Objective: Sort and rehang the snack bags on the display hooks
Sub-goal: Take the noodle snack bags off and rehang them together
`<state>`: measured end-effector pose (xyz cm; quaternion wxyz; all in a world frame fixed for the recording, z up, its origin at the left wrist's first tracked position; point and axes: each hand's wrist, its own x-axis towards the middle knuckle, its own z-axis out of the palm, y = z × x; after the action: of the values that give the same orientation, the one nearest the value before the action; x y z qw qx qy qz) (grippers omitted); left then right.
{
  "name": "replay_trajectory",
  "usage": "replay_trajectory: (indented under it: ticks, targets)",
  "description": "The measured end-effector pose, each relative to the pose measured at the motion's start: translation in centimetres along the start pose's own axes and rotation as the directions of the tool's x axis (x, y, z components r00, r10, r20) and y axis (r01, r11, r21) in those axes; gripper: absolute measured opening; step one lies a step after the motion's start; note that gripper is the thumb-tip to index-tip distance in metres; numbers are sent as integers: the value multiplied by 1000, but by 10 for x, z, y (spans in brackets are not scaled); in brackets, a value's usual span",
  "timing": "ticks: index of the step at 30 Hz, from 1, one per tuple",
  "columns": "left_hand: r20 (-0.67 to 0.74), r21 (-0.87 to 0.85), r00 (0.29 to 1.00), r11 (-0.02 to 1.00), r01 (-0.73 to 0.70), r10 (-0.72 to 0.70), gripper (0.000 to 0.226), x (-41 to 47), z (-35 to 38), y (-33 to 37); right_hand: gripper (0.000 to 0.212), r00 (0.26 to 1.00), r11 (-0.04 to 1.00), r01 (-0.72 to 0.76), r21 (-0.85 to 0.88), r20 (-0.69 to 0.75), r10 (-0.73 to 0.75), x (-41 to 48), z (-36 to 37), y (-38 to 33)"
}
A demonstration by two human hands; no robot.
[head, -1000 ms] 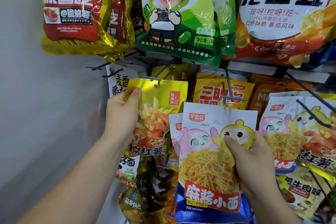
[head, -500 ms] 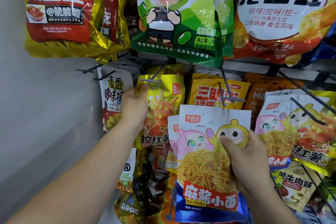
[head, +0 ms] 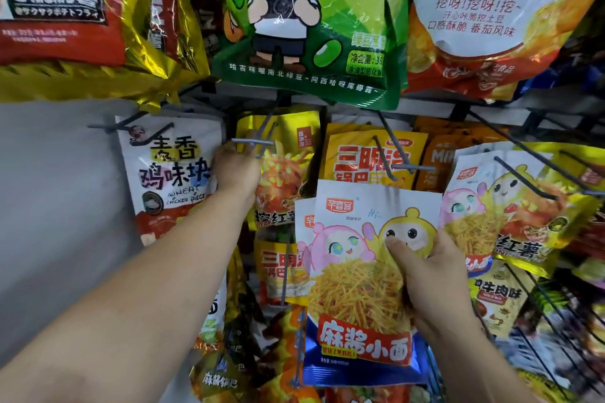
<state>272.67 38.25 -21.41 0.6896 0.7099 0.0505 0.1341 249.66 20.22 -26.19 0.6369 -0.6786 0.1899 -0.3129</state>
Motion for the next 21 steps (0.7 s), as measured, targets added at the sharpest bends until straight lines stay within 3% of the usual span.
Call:
replay_trajectory:
  ticks: [3, 6, 9, 13, 15, 18, 21]
  targets:
    - [7, 121, 998, 990, -66, 66, 44, -10, -7, -6, 19, 1000, 1000, -16, 5, 2, 16, -2, 1, 1]
    - [16, 132, 997, 988, -79, 78, 47, -26, -16, -20, 22, 999, 999, -33, 42, 26, 32, -3, 3, 3]
    - [75, 117, 997, 992, -38, 30, 37, -53, -28, -36, 23, 997, 995, -64, 79, 54, 60, -2, 4, 6]
    - [89, 10, 989, 993, 122, -122, 48, -110, -47, -44, 20, 995, 994, -65, 86, 82, 58, 0, 5, 8]
    - [208, -43, 967, 986, 163, -150, 34, -135, -55, -41, 21, 992, 993, -70, 100, 108, 59, 0, 6, 8]
    - [483, -28, 867, 988, 152, -120, 30, -160, -61, -33, 23, 989, 990, -80, 120, 132, 64, -2, 8, 6]
    - [511, -17, 855, 993, 115, -90, 22, -171, -57, -31, 25, 983, 989, -81, 124, 176, 59, -8, 4, 3]
